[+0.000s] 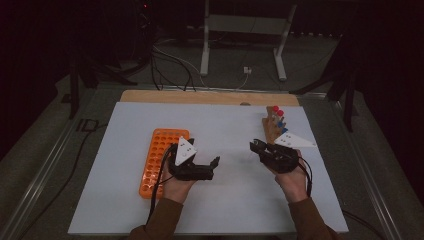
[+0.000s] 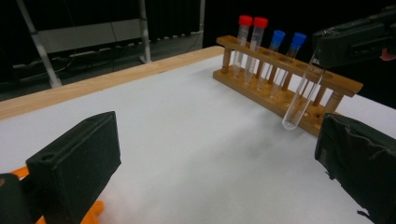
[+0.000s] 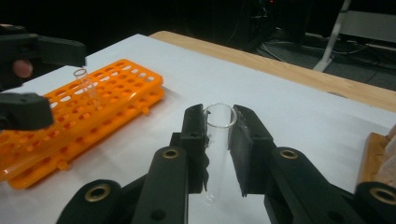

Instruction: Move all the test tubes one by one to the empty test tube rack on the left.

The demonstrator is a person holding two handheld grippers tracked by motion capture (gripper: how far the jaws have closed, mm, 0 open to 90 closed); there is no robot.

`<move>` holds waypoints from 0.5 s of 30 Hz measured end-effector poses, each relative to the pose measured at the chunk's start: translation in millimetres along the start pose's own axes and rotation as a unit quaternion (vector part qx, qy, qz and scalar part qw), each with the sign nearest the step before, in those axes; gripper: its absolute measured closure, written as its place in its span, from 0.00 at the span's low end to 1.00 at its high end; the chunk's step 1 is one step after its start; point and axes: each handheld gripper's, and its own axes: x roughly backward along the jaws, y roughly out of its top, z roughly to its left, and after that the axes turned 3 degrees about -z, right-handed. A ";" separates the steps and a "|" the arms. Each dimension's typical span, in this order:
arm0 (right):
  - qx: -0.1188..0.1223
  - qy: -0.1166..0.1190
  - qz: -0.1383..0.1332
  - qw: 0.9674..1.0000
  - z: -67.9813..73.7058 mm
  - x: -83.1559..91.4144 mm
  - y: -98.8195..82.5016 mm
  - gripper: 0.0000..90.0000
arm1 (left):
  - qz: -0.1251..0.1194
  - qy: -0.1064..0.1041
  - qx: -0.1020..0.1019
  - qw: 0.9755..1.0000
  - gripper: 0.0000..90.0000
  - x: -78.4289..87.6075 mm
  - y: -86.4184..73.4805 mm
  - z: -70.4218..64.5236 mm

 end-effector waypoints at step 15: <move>0.005 0.022 0.005 1.000 9.8 -3.1 0.6 0.85 | 0.006 -0.014 -0.004 1.000 0.01 -16.2 -1.2 -14.1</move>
